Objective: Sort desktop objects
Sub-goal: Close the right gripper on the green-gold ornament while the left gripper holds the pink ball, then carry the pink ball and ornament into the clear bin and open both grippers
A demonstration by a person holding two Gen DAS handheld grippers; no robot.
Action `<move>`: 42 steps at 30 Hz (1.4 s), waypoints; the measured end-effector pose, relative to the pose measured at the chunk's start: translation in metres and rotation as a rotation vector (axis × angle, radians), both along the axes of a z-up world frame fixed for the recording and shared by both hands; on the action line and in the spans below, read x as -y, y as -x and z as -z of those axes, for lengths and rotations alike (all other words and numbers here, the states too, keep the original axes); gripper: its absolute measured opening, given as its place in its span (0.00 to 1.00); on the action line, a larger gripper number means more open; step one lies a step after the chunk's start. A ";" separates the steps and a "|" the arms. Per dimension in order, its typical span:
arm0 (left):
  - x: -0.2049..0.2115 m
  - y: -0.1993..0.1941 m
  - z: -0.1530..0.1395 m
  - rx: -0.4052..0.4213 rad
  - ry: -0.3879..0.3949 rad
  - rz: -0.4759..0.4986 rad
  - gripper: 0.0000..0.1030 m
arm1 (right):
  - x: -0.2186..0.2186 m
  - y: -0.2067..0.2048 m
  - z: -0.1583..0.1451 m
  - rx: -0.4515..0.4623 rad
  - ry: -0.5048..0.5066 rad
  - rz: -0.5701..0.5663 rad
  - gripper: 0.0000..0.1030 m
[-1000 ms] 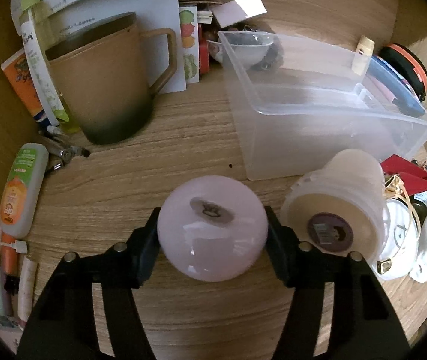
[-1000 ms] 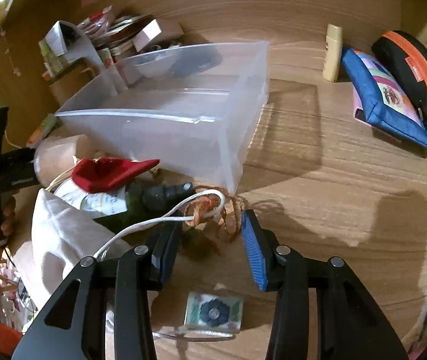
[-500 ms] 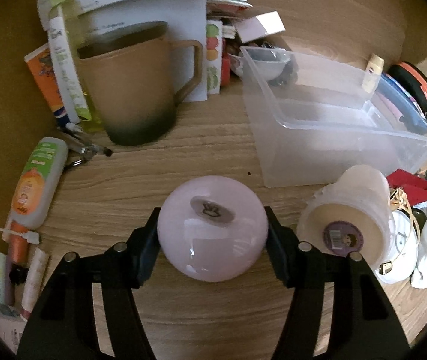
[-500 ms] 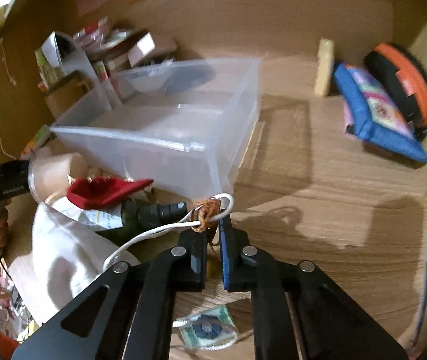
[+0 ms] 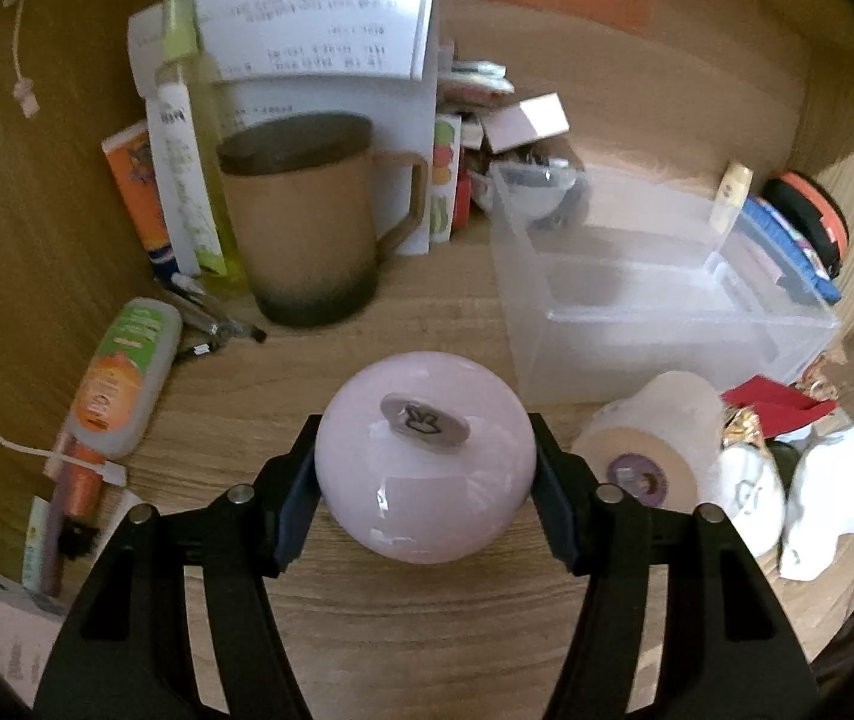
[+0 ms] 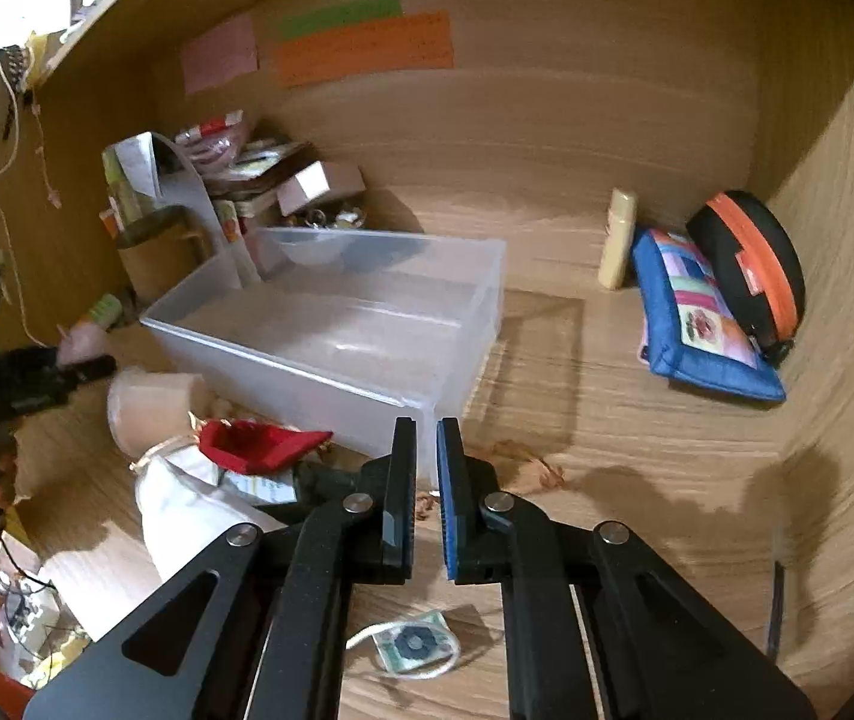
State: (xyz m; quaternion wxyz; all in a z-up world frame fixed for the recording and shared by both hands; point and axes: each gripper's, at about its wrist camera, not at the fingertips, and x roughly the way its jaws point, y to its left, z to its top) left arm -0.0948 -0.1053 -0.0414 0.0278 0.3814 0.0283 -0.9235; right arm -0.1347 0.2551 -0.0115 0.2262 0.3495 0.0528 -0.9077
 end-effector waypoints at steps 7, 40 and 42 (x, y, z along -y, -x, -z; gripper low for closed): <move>-0.003 -0.011 -0.014 -0.026 -0.022 0.031 0.61 | -0.009 0.030 0.031 0.122 -0.085 0.053 0.07; -0.040 0.022 -0.068 -0.089 -0.094 0.149 0.61 | -0.007 0.023 -0.023 -0.023 -0.002 0.003 0.17; -0.043 0.028 -0.069 -0.083 -0.094 0.158 0.61 | -0.002 0.020 -0.034 -0.050 0.012 -0.011 0.17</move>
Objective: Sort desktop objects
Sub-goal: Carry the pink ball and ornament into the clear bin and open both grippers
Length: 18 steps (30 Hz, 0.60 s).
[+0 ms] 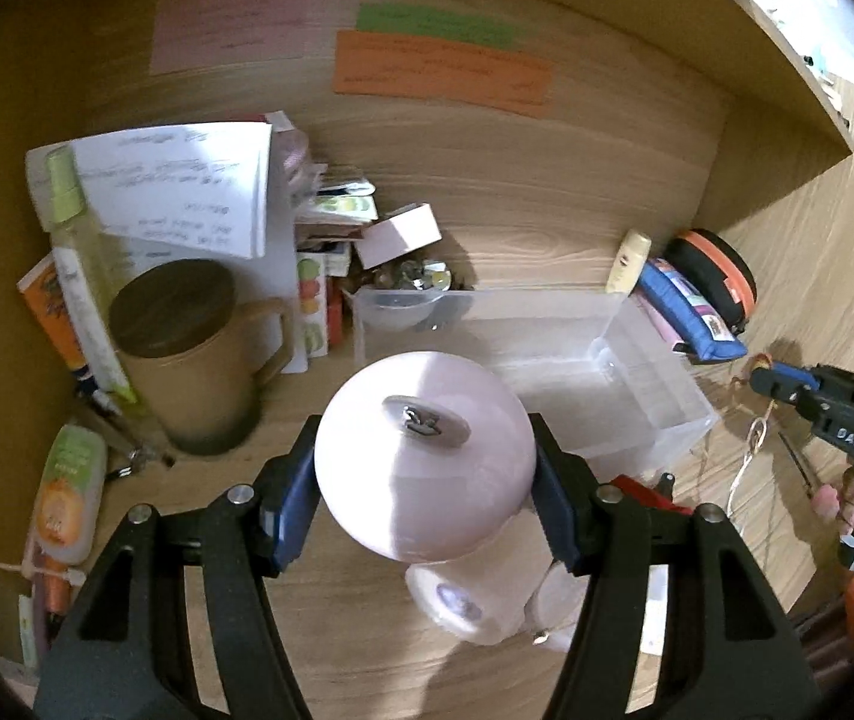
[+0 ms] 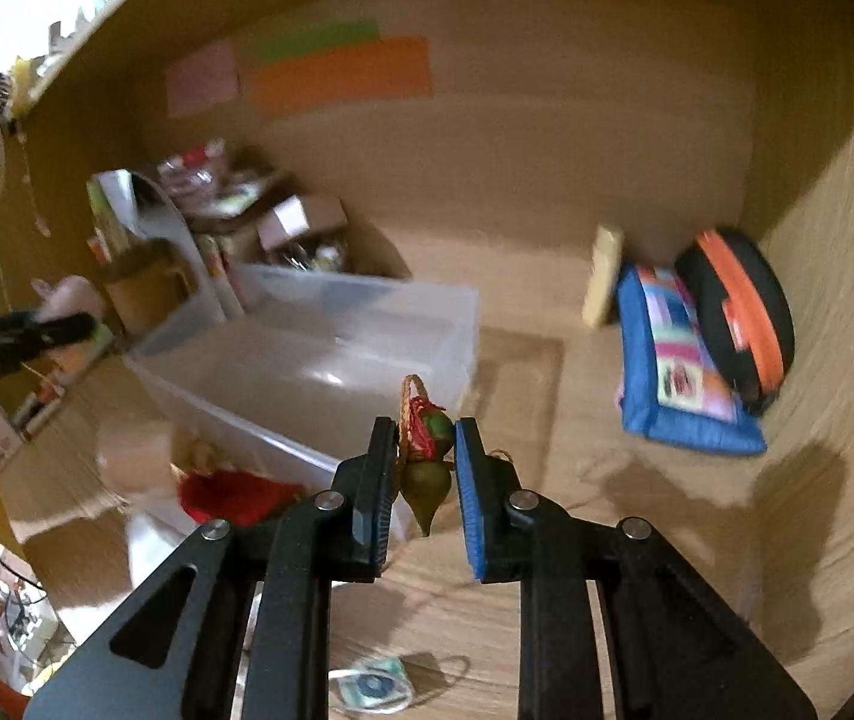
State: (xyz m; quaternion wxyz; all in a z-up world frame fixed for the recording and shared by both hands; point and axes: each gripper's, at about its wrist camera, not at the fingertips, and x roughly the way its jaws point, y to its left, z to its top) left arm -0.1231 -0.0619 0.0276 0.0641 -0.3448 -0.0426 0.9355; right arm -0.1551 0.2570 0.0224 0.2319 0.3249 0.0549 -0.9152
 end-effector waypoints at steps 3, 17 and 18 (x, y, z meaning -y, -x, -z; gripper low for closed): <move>-0.005 0.009 0.000 0.008 0.009 0.009 0.61 | 0.009 -0.003 -0.013 -0.025 0.024 -0.029 0.17; -0.022 0.055 0.015 0.068 0.048 0.045 0.61 | 0.064 0.039 -0.011 -0.022 0.046 -0.143 0.17; -0.024 0.058 0.017 0.073 0.051 0.048 0.61 | 0.069 0.042 -0.009 -0.016 0.046 -0.152 0.17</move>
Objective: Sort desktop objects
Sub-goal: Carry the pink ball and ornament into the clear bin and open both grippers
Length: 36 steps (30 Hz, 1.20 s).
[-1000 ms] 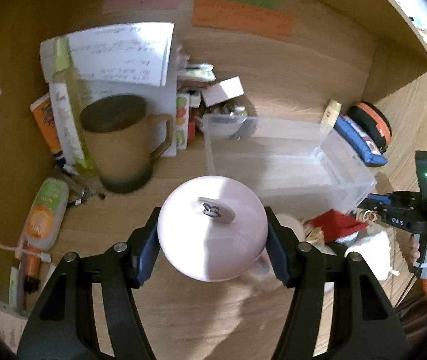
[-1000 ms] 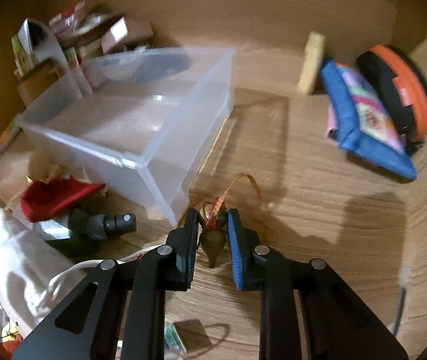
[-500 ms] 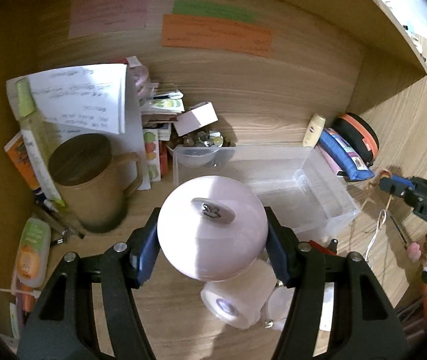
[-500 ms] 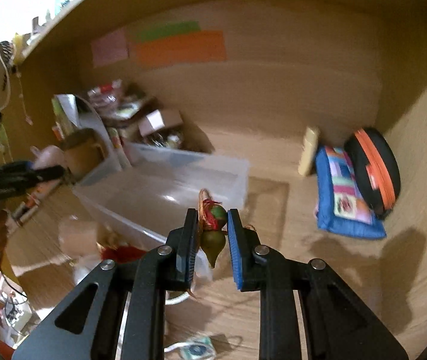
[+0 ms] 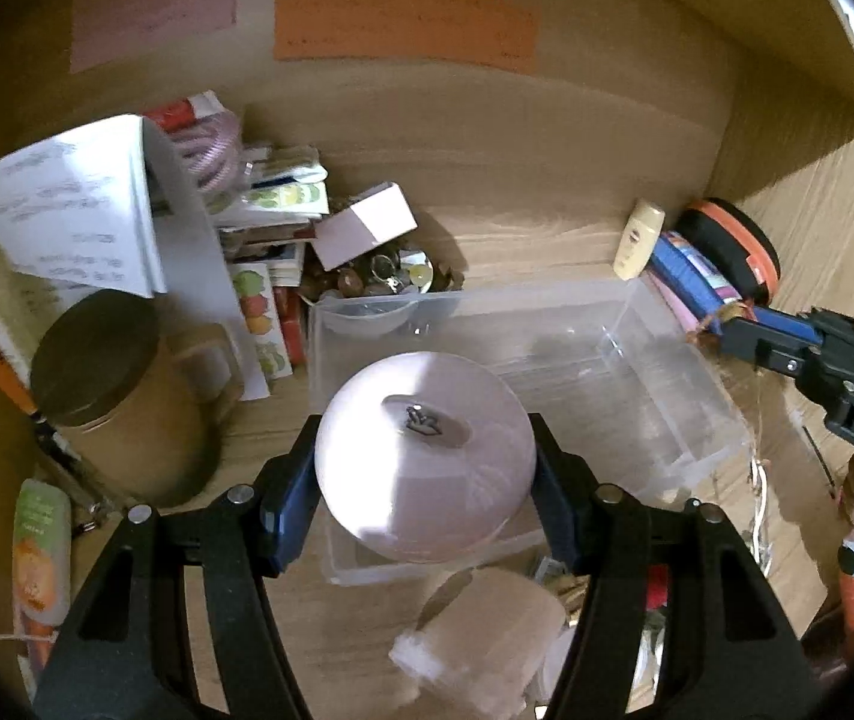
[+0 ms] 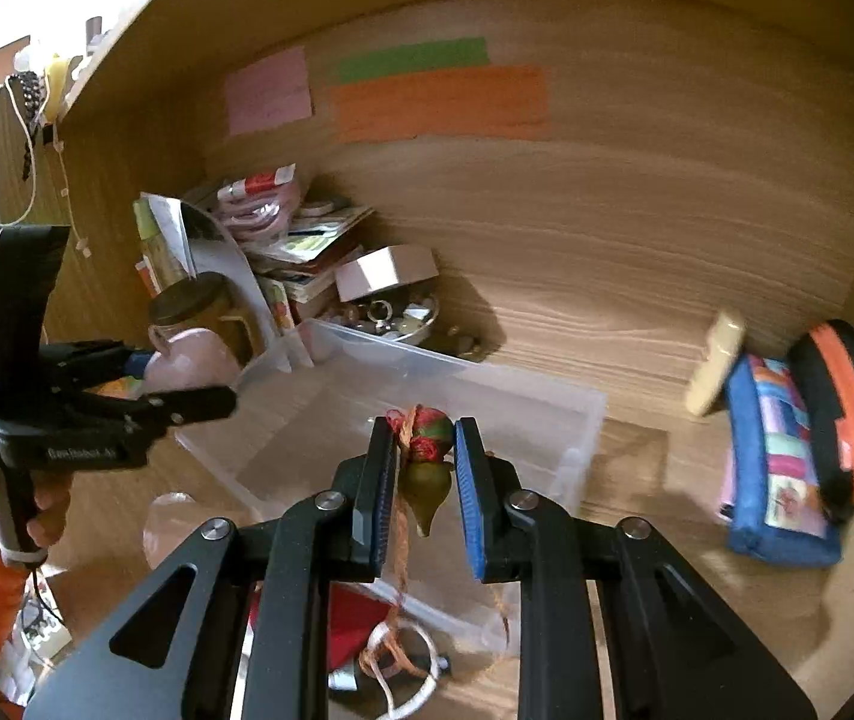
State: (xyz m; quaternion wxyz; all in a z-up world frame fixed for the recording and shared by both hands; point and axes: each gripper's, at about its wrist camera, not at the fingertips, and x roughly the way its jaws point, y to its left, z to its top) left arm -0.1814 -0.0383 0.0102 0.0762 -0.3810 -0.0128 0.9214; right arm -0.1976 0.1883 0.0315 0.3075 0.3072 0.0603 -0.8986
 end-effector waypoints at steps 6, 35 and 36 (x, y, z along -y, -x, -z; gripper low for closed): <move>-0.009 0.018 0.016 0.039 0.019 0.025 0.61 | 0.020 0.020 0.016 0.048 -0.023 -0.040 0.17; -0.033 0.054 0.062 0.170 0.131 0.078 0.62 | 0.047 0.051 0.075 0.184 -0.165 -0.109 0.18; -0.033 0.055 0.062 0.173 0.133 0.079 0.63 | 0.046 0.052 0.075 0.187 -0.163 -0.109 0.20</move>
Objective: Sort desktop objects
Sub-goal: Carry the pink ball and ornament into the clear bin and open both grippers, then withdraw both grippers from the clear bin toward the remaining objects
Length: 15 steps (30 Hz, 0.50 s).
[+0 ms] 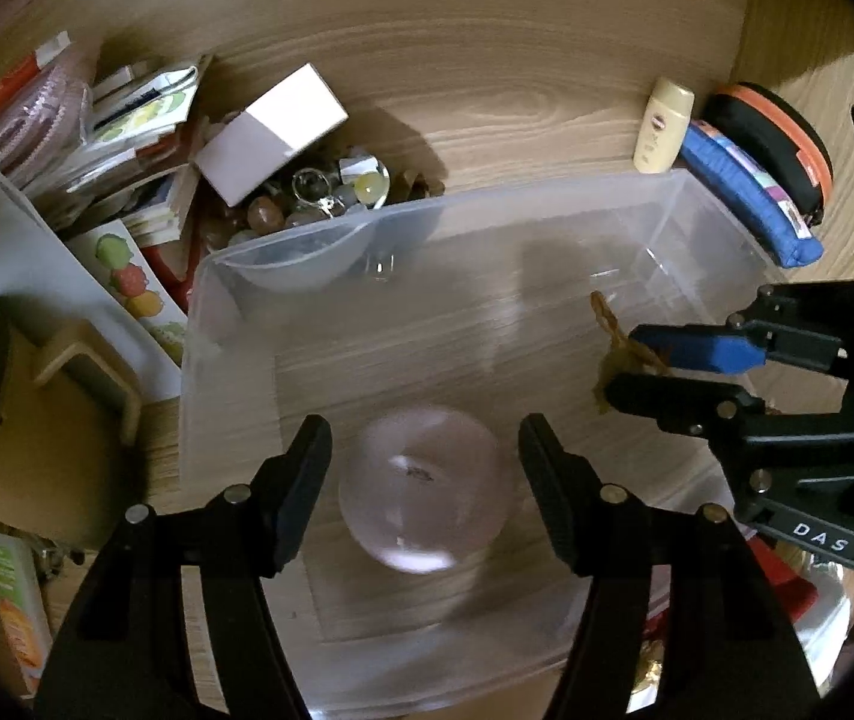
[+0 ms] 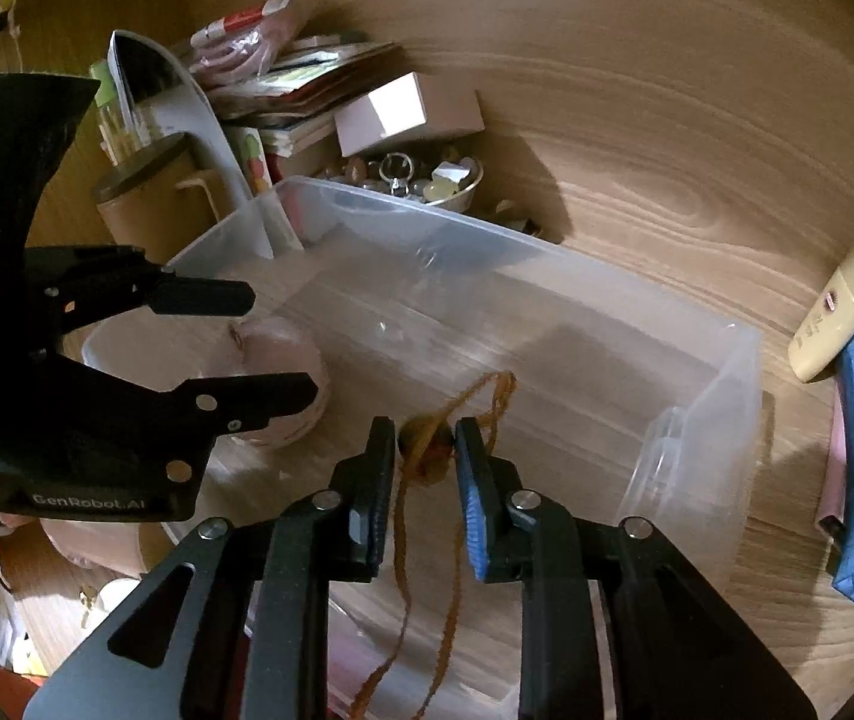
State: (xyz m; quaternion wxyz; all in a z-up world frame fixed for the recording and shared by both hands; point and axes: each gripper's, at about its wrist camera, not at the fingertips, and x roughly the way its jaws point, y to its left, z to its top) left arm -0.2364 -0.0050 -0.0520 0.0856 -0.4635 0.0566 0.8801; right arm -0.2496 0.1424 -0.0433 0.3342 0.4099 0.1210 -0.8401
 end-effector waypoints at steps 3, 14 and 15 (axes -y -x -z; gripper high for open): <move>0.000 0.002 0.001 0.002 -0.001 0.002 0.64 | -0.002 0.001 0.000 0.011 0.010 0.001 0.27; 0.010 -0.016 -0.031 -0.094 -0.005 -0.040 0.77 | -0.010 -0.016 -0.034 -0.114 0.053 0.034 0.60; 0.011 -0.019 -0.035 -0.109 -0.001 -0.042 0.80 | -0.012 -0.019 -0.040 -0.130 0.064 0.043 0.65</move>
